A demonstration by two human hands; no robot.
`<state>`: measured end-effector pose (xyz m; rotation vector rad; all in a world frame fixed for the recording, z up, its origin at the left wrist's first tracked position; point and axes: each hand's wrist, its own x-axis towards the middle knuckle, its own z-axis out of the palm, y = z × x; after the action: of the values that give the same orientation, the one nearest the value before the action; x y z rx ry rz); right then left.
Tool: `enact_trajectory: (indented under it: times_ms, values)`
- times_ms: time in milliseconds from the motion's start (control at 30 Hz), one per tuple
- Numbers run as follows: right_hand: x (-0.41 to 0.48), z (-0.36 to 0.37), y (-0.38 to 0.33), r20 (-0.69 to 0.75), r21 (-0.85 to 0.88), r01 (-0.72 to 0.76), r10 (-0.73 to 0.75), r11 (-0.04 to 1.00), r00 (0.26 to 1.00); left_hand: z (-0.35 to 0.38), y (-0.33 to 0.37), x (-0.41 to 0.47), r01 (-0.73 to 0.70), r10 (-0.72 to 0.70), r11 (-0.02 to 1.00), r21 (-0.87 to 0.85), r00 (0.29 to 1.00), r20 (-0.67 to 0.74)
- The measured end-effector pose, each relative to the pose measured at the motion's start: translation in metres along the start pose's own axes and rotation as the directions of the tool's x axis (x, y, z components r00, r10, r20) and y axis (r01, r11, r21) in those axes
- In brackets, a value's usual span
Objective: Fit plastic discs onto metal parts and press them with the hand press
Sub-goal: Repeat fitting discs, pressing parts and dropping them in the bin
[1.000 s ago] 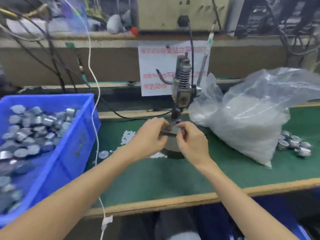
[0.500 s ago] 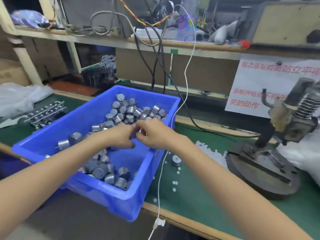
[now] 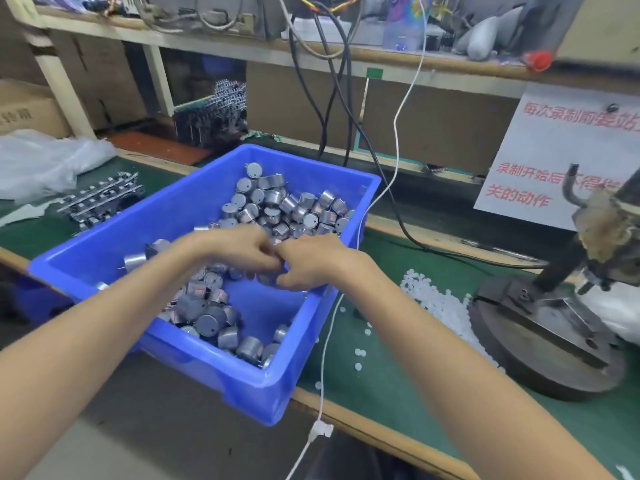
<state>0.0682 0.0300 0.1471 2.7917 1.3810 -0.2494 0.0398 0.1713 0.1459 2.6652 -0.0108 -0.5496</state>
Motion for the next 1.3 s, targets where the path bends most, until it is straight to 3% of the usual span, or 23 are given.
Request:
enact_trajectory:
  times_ms: [67, 133, 233, 300, 367, 467, 600, 700, 833, 1000, 1100, 1233, 1300]
  values:
    - [-0.004, -0.001, 0.004, -0.069, 0.130, 0.026, -0.017, 0.991, 0.997, -0.015, 0.006, -0.008, 0.015, -0.028, 0.997, -0.074, 0.984, -0.175]
    - [-0.015, -0.001, 0.012, -0.259, 0.356, 0.098, -0.003, 0.929, 0.966, -0.024, 0.022, -0.016, 0.015, -0.064, 0.985, -0.173, 0.957, -0.281]
    - [-0.047, 0.000, 0.029, -0.530, 0.574, 0.214, 0.159, 0.790, 0.833, -0.025, 0.065, -0.027, -0.069, -0.076, 0.938, -0.341, 0.915, -0.396]
    - [-0.071, 0.003, 0.044, -0.590, 0.683, 0.259, 0.307, 0.683, 0.746, -0.018, 0.100, -0.029, -0.155, -0.035, 0.916, -0.371, 0.887, -0.460]
    - [-0.094, 0.012, 0.061, -0.541, 0.793, 0.263, 0.436, 0.550, 0.719, -0.001, 0.131, -0.026, -0.209, 0.045, 0.938, -0.277, 0.865, -0.500]
    - [-0.127, 0.040, 0.087, -0.394, 0.906, 0.198, 0.575, 0.375, 0.717, 0.041, 0.166, -0.019, -0.217, 0.142, 0.969, -0.115, 0.879, -0.455]
    - [-0.163, 0.091, 0.105, -0.225, 0.964, 0.065, 0.667, 0.257, 0.711, 0.105, 0.172, -0.006, -0.040, 0.061, 0.996, 0.079, 0.955, -0.290]
    - [-0.176, 0.121, 0.106, -0.139, 0.975, -0.012, 0.649, 0.223, 0.748, 0.144, 0.156, 0.002, 0.065, -0.037, 0.981, 0.181, 0.987, -0.154]
    - [-0.177, 0.146, 0.095, -0.091, 0.982, -0.025, 0.578, 0.190, 0.811, 0.164, 0.128, 0.004, 0.143, -0.128, 0.984, 0.102, 0.981, -0.142]
    - [-0.176, 0.157, 0.091, -0.078, 0.996, 0.037, 0.659, 0.076, 0.748, 0.171, 0.110, 0.004, 0.136, -0.141, 0.990, -0.041, 0.972, -0.189]
    - [-0.181, 0.161, 0.096, -0.104, 0.994, 0.054, 0.673, 0.095, 0.732, 0.172, 0.113, 0.006, 0.064, -0.076, 0.996, -0.061, 0.972, -0.223]
    - [-0.194, 0.165, 0.108, -0.203, 0.978, 0.099, 0.736, 0.183, 0.646, 0.174, 0.146, 0.022, -0.220, 0.150, 0.956, -0.194, 0.935, -0.322]
    - [-0.200, 0.168, 0.113, -0.238, 0.969, 0.096, 0.768, 0.226, 0.595, 0.180, 0.161, 0.031, -0.311, 0.239, 0.938, -0.156, 0.902, -0.359]
